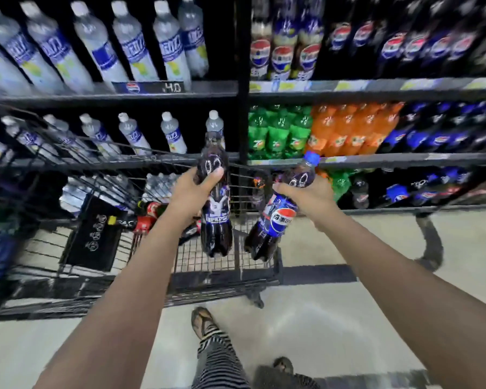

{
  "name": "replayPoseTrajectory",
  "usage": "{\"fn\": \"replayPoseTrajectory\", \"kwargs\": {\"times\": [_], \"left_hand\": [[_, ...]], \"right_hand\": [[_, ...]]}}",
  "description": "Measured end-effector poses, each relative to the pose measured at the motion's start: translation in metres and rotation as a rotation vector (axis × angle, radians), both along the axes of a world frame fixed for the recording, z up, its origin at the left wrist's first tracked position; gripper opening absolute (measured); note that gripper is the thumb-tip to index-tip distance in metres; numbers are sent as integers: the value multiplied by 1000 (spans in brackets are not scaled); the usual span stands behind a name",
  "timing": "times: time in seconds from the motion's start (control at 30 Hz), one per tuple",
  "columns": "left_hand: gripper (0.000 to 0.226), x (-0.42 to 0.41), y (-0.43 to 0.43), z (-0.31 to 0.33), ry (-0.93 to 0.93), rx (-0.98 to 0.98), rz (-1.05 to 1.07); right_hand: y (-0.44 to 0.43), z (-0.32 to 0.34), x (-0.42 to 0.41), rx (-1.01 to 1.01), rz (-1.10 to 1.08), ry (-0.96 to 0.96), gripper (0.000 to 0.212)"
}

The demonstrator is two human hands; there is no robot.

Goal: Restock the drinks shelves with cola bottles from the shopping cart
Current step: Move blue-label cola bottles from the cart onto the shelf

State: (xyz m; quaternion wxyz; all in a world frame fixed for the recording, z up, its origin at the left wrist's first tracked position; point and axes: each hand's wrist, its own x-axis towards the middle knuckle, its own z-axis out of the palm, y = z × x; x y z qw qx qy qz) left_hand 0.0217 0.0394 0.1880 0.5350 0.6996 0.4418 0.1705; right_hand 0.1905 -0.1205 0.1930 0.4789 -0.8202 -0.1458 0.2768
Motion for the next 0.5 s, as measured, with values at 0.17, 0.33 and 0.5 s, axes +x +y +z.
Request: {"fn": "replayPoseTrajectory", "kwargs": {"times": [0.17,0.33,0.5], "left_hand": [[25,65,-65,45,-140,33,-54],[14,122,-109,70,-213,37,-128],[19,173,-114,83,-213,55,-203]], "right_hand": [[-79,51,50,-49,-40,-107,42],[-129,82,93,-31,-78,-193,35],[-142,98,133,10,-67,-258,27]]}}
